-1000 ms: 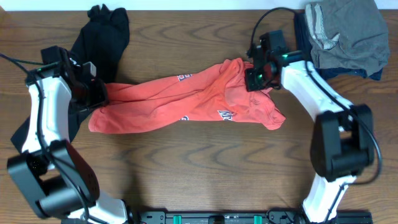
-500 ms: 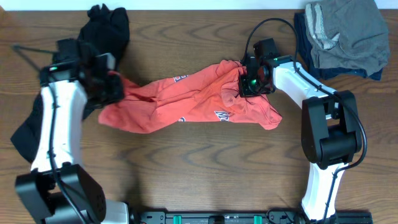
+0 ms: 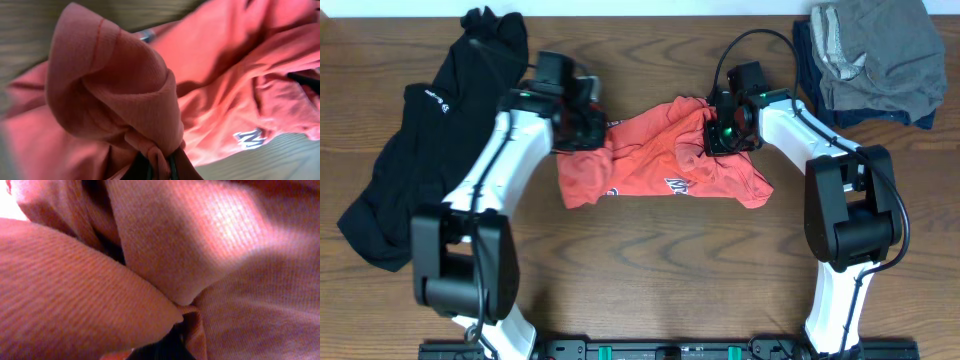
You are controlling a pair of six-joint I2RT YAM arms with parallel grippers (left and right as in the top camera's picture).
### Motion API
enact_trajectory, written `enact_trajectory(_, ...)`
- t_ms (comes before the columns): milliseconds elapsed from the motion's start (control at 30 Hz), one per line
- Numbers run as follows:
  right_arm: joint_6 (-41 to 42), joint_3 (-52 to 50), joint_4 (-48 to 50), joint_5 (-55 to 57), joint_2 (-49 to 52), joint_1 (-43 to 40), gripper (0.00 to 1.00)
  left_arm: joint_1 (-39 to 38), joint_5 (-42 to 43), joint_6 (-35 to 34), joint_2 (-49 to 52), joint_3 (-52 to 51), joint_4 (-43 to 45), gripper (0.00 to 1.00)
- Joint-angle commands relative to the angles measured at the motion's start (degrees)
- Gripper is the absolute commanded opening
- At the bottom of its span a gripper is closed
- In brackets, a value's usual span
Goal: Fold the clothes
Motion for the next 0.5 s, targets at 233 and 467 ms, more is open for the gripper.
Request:
enact_trajectory(233, 0.9, 0.4, -0.2, -0.6, 1.6, 0.9, 0.05, -4.4, -0.8, -3.8, 3.0, 0.6, 3.8, 0.64)
enact_trajectory(467, 0.8, 1.2, -0.1, -0.9, 0.4, 0.1, 0.13, -3.1, -0.9, -3.8, 2.2, 0.9, 2.9, 0.98)
